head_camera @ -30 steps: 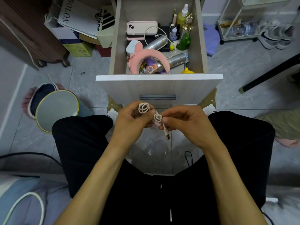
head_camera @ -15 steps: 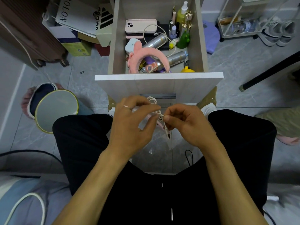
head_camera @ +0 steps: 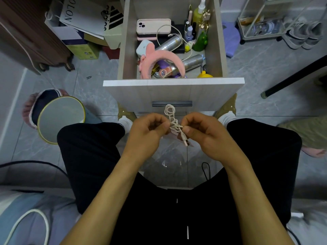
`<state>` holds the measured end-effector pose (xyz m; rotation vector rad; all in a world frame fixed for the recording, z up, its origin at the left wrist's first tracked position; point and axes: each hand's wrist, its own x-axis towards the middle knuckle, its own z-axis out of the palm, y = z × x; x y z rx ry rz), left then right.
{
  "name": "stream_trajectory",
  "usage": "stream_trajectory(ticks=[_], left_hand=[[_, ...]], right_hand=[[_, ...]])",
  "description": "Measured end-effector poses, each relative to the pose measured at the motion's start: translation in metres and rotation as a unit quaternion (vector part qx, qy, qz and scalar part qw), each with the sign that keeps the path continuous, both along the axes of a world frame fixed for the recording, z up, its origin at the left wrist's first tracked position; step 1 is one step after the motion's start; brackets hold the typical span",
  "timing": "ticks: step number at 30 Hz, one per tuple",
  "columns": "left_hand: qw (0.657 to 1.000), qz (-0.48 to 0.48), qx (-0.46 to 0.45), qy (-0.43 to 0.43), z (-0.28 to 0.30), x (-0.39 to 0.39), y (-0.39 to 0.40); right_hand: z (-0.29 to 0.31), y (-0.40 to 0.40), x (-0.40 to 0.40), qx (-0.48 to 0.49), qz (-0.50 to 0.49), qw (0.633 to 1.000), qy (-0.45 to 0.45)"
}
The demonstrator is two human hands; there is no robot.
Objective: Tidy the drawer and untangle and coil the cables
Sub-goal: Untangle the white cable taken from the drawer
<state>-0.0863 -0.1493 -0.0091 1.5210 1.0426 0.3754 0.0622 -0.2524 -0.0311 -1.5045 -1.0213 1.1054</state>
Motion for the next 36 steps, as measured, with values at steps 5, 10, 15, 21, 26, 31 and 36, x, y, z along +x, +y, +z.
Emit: stream_trajectory(ticks=[5,10,15,21,26,31,36], left_hand=[[0.997,0.058,-0.048,-0.007,-0.001,0.001,-0.006],[0.957,-0.131,0.257,0.040,0.002,-0.003,0.004],[0.972,-0.117,0.200,0.026,0.009,0.000,0.010],[0.954,0.089,-0.264,-0.111,0.004,0.004,0.008],[0.988,0.046,-0.122,-0.082,-0.006,0.002,-0.001],[0.972,-0.131,0.194,0.033,-0.002,0.000,0.007],[0.948,-0.120,0.290,0.054,-0.007,-0.003,0.010]], right_hand=[[-0.005,0.001,-0.004,0.008,-0.024,1.000,0.014],[-0.006,0.002,-0.002,0.008,-0.035,0.999,0.006],[-0.005,0.000,-0.005,0.022,-0.030,0.998,-0.042],[-0.009,0.003,-0.003,0.030,-0.023,0.998,0.051],[-0.016,0.004,-0.009,0.021,-0.065,0.995,0.074],[-0.012,0.005,-0.012,0.010,-0.114,0.992,0.048],[-0.009,0.010,-0.014,-0.017,-0.090,0.996,-0.006]])
